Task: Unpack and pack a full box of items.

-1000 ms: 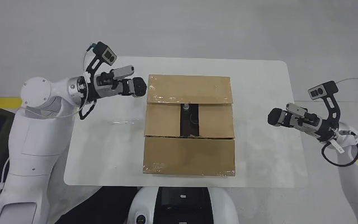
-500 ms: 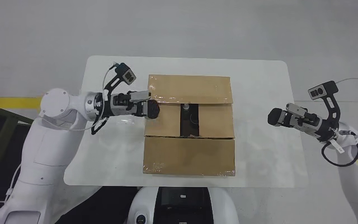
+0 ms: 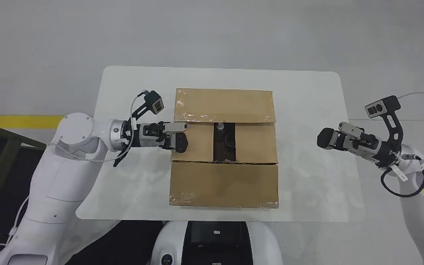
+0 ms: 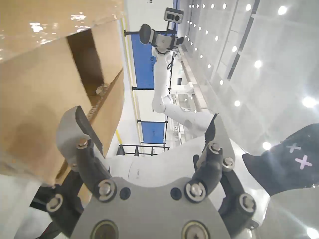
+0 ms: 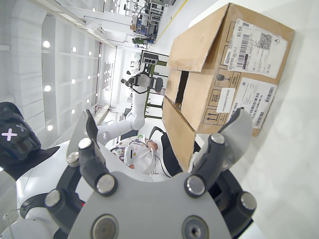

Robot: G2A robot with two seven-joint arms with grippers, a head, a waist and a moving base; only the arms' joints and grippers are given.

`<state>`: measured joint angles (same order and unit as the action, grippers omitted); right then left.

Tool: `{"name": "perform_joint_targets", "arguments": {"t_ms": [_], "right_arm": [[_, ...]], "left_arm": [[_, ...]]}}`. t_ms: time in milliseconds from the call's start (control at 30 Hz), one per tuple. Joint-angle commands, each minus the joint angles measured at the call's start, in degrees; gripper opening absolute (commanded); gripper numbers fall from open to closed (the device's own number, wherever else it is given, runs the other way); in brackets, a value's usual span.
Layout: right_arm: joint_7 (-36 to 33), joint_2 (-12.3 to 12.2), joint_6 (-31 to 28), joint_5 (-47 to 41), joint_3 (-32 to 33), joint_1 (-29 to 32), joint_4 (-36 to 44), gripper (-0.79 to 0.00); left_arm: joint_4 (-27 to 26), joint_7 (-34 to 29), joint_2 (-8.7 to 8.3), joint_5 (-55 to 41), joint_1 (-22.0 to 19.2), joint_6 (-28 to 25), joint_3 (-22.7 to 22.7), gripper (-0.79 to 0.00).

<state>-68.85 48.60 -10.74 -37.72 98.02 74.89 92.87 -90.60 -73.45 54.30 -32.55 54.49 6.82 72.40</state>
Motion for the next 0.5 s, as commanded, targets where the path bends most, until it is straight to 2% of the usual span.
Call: {"name": "perform_joint_targets", "arguments": {"t_ms": [0,300,467], "right_arm": [[0.0,0.0,0.0,0.0,0.0,0.0,0.0,0.000],[0.0,0.0,0.0,0.0,0.0,0.0,0.0,0.000],[0.0,0.0,0.0,0.0,0.0,0.0,0.0,0.000]], "left_arm": [[0.7,0.0,-0.09,0.2,0.0,0.7,0.1,0.000],[3.5,-0.1,-0.18,1.7,-1.3,1.6,-0.7,0.000],[5.0,3.4,0.14,-0.3,-1.9,1.4,-0.8,0.000]]}}
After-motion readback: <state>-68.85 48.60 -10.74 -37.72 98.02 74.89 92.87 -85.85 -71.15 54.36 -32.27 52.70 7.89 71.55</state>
